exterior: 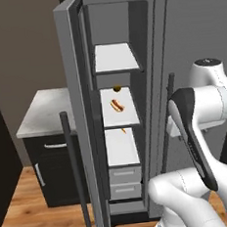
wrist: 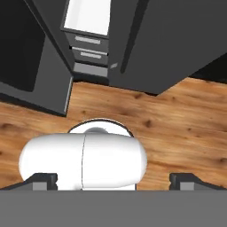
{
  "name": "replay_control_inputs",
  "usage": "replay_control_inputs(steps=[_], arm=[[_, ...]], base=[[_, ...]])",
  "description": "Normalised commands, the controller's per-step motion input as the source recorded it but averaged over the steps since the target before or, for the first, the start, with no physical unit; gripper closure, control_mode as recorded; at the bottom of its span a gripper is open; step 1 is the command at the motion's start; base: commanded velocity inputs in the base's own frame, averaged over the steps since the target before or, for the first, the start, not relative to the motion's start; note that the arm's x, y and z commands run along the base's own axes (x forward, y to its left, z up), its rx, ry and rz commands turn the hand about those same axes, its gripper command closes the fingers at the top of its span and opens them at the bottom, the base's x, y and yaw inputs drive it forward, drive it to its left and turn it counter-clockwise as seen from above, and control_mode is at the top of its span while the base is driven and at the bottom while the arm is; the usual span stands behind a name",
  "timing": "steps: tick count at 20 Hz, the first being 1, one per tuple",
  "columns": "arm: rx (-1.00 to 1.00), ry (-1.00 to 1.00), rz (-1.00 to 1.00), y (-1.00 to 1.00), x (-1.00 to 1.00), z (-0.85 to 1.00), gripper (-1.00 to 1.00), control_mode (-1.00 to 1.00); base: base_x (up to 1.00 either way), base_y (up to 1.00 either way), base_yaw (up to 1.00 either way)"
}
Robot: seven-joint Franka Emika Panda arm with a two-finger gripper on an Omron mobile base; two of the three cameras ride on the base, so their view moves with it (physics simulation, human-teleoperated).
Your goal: Store the hot dog in the freezer for long-term storage. Close the freezer door after placing the cooked food.
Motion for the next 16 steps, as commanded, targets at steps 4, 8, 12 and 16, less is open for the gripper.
replay_control_inputs(steps=[4,8,12,16], arm=[[0.0,0.0,0.0,0.0,0.0,0.0,-1.0,1.0],[0.0,0.0,0.0,0.0,0.0,0.0,-1.0,1.0],[0.0,0.0,0.0,0.0,0.0,0.0,-1.0,1.0],[0.0,0.0,0.0,0.0,0.0,0.0,-1.0,1.0]], base=[[-0.55,0.38,-0.3],[-0.44,0.4,-0.23],[-0.46,0.47,-0.19],[-0.51,0.48,-0.16]])
